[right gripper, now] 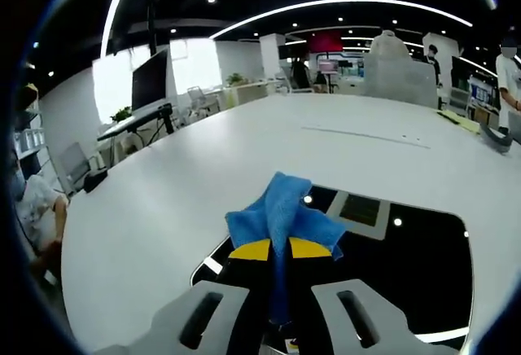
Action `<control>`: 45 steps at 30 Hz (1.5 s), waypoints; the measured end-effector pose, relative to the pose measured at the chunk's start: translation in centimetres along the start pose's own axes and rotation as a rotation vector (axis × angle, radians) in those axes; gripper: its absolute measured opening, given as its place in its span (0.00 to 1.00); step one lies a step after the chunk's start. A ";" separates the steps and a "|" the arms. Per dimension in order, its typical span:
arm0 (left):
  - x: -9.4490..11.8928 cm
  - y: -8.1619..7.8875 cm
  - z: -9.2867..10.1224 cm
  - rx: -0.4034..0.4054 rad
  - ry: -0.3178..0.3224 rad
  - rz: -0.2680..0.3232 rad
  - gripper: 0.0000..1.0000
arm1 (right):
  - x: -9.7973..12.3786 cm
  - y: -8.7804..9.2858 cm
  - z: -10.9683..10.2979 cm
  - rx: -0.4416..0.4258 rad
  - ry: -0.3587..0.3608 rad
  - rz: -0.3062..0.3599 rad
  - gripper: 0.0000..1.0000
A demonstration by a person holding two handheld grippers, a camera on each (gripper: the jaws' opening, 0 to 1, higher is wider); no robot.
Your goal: Wipe the mirror surface with the cleaning cloth until all visible marks leave the cleaned area.
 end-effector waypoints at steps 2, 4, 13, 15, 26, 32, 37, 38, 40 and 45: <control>0.0 0.1 0.0 0.000 0.001 -0.003 0.88 | 0.0 0.0 -0.2 0.005 -0.009 -0.001 0.01; -0.1 0.1 -0.1 0.004 0.000 -0.001 0.88 | -0.1 0.0 -0.4 0.011 -0.019 -0.003 0.01; -0.1 0.5 0.0 0.009 0.003 -0.003 0.88 | -0.2 0.0 -1.1 0.012 -0.056 -0.002 0.01; -0.2 0.5 0.0 0.011 0.002 -0.003 0.88 | -0.2 0.0 -1.2 0.014 -0.062 -0.003 0.01; -0.3 0.5 -0.1 0.012 0.008 -0.002 0.87 | -0.3 0.1 -2.0 0.011 -0.084 -0.004 0.01; -0.3 0.4 -0.2 0.009 0.014 -0.001 0.87 | -0.2 0.1 -1.9 0.005 -0.087 -0.001 0.01; -0.5 0.6 -0.3 0.002 0.020 -0.011 0.87 | -0.2 0.1 -2.0 0.002 -0.086 0.000 0.01; -0.5 0.6 -0.3 0.000 0.022 -0.013 0.87 | -0.2 0.1 -2.0 0.000 -0.086 0.000 0.01; -0.6 0.5 -0.4 -0.018 0.022 -0.019 0.87 | -0.2 0.1 -1.9 -0.001 -0.087 0.002 0.01; -1.0 0.3 -0.4 -0.015 0.026 -0.011 0.87 | -0.2 0.1 -2.0 0.001 -0.084 0.002 0.01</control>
Point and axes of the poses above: the point that each gripper's makers call its tool centre point, and the gripper's own axes: x roughly backward along the fingers, z roughly to its right, y roughly out of its underside, the point moved 1 cm from there along x, roughly backward along the fingers, and after that the axes turned 2 degrees about -x, right-handed, at the moved point
